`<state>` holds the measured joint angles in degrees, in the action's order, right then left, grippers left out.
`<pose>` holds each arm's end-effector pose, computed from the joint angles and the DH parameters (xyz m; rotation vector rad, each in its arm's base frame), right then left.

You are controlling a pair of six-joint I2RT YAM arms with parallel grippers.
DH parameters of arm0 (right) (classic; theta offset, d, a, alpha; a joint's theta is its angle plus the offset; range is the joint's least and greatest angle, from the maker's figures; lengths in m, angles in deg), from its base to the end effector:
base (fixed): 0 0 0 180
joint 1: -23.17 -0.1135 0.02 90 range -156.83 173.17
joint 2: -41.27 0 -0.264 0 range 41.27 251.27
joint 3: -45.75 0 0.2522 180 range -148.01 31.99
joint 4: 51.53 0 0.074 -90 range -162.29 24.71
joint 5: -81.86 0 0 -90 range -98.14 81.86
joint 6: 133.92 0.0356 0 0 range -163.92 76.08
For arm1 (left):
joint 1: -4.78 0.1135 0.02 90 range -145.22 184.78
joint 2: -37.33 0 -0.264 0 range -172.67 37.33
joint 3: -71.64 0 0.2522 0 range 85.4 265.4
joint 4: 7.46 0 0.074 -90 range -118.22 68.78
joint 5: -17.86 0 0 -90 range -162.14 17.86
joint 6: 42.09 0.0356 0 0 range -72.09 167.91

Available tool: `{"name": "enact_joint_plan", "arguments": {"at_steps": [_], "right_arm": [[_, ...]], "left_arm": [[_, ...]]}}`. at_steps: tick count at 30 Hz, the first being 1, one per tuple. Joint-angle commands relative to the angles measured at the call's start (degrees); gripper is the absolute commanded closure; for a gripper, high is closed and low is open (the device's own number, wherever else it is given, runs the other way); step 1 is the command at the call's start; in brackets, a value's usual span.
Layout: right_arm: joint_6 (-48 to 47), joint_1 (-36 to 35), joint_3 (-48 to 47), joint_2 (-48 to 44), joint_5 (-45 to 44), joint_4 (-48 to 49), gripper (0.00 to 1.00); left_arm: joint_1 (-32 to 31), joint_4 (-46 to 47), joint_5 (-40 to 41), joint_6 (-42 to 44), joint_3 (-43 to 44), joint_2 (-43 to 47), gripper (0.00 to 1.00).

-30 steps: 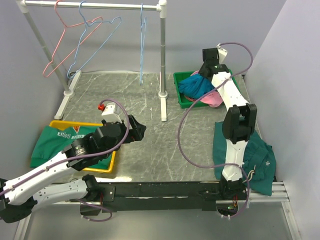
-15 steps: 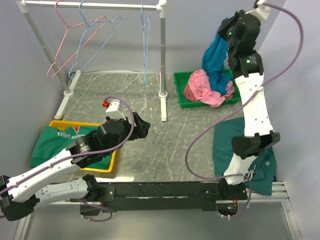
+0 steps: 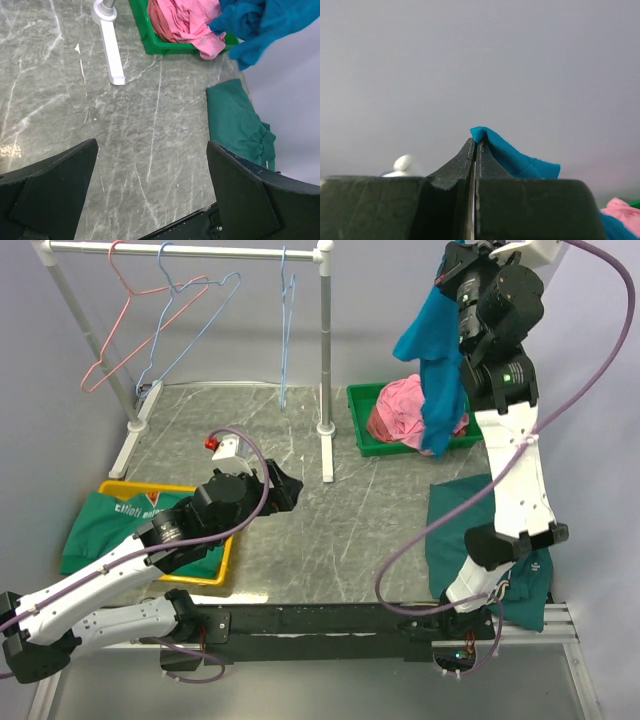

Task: Place the t-shirt on the hanger
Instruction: Pick up the T-shirt and place it in the bin, then place the T-shirt at the center of the board.

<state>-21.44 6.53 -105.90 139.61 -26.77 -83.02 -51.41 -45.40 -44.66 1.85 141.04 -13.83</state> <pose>0.2993 0.0776 0.6170 0.3475 1.1700 0.4034 0.1212 -0.1515 0.3625 -0.1597 1.9407 -0.7574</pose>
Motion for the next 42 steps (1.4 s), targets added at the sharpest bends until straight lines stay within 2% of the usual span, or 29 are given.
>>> {"name": "enact_joint_plan", "arguments": {"at_steps": [1,9,15,18,19,21,22,23,24,25,26,27,28,31,34,38,40,41,42], "right_arm": [[-6.5,-5.3,0.3,-9.1,-3.2,8.5,1.00],[-15.4,-18.4,0.3,-14.0,-7.6,11.2,1.00],[-13.2,-21.1,3.6,-17.8,-8.4,9.2,1.00],[-10.4,-21.1,13.3,-21.3,-10.0,7.8,1.00],[-8.3,-20.8,20.0,-22.3,-10.7,7.2,1.00],[-5.4,-19.8,27.4,-25.2,-9.5,4.5,1.00],[-1.3,-17.0,34.8,-26.0,-8.1,1.8,0.99],[1.5,-14.8,38.9,-26.7,-5.8,0.6,0.95],[4.5,-12.1,42.8,-27.9,0.6,-0.4,0.94],[10.3,-8.3,51.1,-28.5,5.8,-0.8,0.93],[12.5,-2.0,55.1,-28.9,9.6,-0.5,0.84],[14.7,0.6,61.9,-30.0,14.2,-0.4,0.74],[14.7,2.0,64.6,-30.5,14.8,0.2,0.49],[13.3,2.1,73.9,-34.7,14.8,1.5,0.19],[12.7,-0.9,79.8,-39.7,8.4,-1.2,0.15],[16.0,-2.3,89.7,-48.0,3.7,-2.2,0.15],[19.0,-2.2,96.5,-50.8,2.6,-2.0,0.16],[20.1,-2.3,98.3,-53.0,2.3,-2.3,0.17],[22.4,-2.3,101.5,-54.1,2.1,-2.5,0.18]], "left_arm": [[0.4,3.1,-1.8,0.9,1.1,0.1,0.04],[0.5,3.9,-2.5,0.6,0.3,0.3,0.04],[0.6,3.4,-2.1,0.4,0.2,1.1,0.04],[0.5,3.4,-2.3,0.0,-0.6,1.4,0.03],[0.6,3.4,-2.4,-0.2,-1.2,1.5,0.04],[0.6,3.7,-2.8,-0.8,-2.1,1.7,0.04],[0.6,4.0,-3.3,-1.2,-3.2,1.5,0.04],[0.6,4.1,-3.8,-1.4,-3.9,1.5,0.03],[0.6,4.5,-4.2,-1.6,-4.7,1.3,0.03],[0.6,5.5,-4.7,-1.9,-6.4,1.1,0.04],[0.6,5.8,-6.1,-2.2,-7.3,0.6,0.04],[0.6,6.4,-7.0,-2.3,-9.0,0.3,0.04],[0.5,7.9,-8.0,-2.2,-9.8,0.0,0.03],[0.6,10.6,-12.2,-1.8,-13.4,-1.0,0.01],[0.6,14.8,-17.3,-0.6,-16.4,-2.8,0.01],[0.0,21.1,-22.3,1.1,-16.7,-10.1,0.05],[-0.1,23.6,-22.3,2.0,-12.9,-14.3,0.05],[-0.4,23.8,-22.4,2.6,-10.7,-19.1,0.06],[-0.6,23.8,-22.1,3.2,-5.8,-21.7,0.06]]}}
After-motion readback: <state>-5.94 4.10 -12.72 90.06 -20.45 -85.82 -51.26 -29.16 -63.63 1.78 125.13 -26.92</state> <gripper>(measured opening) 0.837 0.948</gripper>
